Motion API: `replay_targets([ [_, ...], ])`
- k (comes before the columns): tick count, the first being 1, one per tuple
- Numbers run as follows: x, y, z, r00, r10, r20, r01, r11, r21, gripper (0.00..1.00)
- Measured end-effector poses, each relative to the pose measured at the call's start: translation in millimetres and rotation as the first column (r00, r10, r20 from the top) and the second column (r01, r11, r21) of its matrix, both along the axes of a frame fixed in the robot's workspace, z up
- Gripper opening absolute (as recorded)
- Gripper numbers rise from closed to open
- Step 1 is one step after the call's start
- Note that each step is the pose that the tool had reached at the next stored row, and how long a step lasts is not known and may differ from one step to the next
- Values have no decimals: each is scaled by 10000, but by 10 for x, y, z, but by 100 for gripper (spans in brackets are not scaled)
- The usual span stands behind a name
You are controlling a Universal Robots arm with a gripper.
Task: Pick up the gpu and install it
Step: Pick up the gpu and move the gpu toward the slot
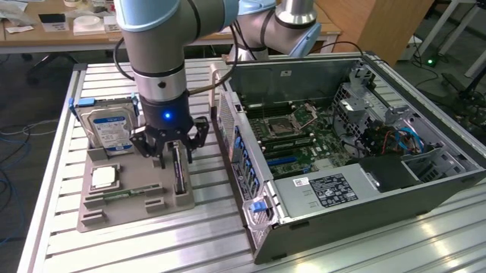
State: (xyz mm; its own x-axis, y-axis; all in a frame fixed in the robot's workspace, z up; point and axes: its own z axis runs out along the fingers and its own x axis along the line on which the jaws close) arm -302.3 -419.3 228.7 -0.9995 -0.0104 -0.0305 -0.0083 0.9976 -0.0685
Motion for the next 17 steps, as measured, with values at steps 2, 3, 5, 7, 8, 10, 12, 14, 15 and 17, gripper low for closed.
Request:
replay_targets([
  [2, -1, 3, -23, 10000, -2, 0, 2, 10000, 0, 59],
  [3, -1, 3, -32, 10000, -2, -1, 2, 10000, -1, 59],
  [5, 0, 4, -52, 10000, -1, -1, 1, 10000, 2, 59],
  [7, 0, 6, -71, 10000, -3, 0, 3, 10000, 29, 59],
  [8, 1, 5, -77, 10000, -2, -3, 2, 10000, 81, 59],
  [10, 2, 6, -86, 10000, -7, 0, 7, 9999, 155, 59],
  [12, 2, 6, -86, 10000, -10, -1, 10, 9999, 155, 59],
  [14, 2, 5, -86, 10000, -9, -1, 9, 9999, 155, 59],
  [15, 2, 6, -86, 10000, -9, -1, 9, 9999, 156, 59],
  [17, 2, 5, -86, 10000, -9, -1, 9, 9999, 156, 59],
])
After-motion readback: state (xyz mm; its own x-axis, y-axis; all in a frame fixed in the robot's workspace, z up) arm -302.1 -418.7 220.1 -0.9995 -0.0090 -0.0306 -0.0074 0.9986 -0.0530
